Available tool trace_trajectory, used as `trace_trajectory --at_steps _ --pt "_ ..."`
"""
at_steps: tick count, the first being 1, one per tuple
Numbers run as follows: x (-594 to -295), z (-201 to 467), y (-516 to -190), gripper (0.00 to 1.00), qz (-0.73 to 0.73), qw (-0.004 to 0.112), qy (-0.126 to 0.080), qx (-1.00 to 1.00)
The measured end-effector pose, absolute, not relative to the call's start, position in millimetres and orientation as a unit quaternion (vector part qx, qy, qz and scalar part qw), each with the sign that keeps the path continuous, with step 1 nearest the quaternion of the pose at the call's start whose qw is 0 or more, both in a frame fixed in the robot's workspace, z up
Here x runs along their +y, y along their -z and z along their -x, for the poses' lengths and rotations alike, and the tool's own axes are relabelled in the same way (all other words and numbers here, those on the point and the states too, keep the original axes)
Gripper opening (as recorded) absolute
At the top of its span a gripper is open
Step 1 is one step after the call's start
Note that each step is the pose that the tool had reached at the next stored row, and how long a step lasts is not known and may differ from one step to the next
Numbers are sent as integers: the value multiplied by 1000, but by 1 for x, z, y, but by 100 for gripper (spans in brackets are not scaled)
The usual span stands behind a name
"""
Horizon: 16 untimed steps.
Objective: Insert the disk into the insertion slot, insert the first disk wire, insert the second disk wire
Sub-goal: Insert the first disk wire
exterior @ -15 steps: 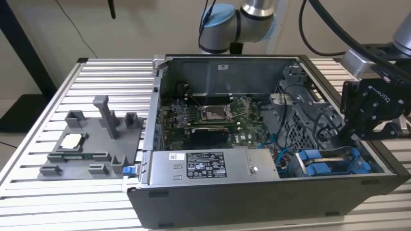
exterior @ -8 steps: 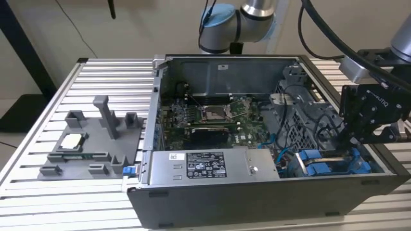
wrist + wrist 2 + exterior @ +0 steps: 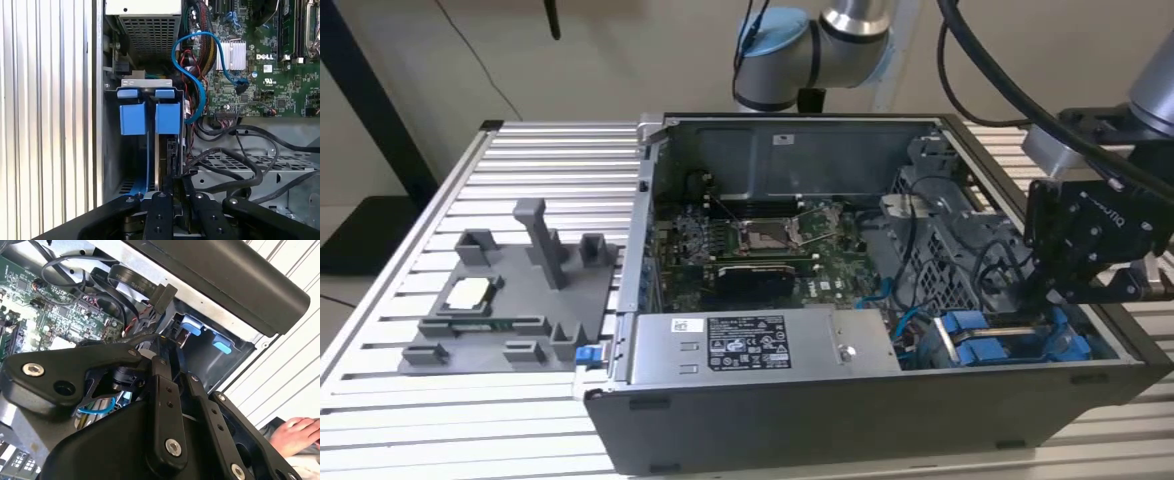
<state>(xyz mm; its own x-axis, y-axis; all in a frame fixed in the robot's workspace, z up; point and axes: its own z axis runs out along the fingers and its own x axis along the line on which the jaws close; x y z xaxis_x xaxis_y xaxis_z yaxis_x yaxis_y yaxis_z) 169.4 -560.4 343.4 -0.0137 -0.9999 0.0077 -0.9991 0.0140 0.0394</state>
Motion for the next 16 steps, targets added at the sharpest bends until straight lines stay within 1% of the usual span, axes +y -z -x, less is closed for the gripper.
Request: trace_trajectory --at_steps 9,14,15,16 --pt "-560 -166 -337 19 -702 12 7 -712" --pt "-560 -166 -337 20 -702 12 7 -712" --pt "-560 -166 -341 27 -702 12 7 -712" --pt "-560 -166 -346 27 -702 12 7 -712"
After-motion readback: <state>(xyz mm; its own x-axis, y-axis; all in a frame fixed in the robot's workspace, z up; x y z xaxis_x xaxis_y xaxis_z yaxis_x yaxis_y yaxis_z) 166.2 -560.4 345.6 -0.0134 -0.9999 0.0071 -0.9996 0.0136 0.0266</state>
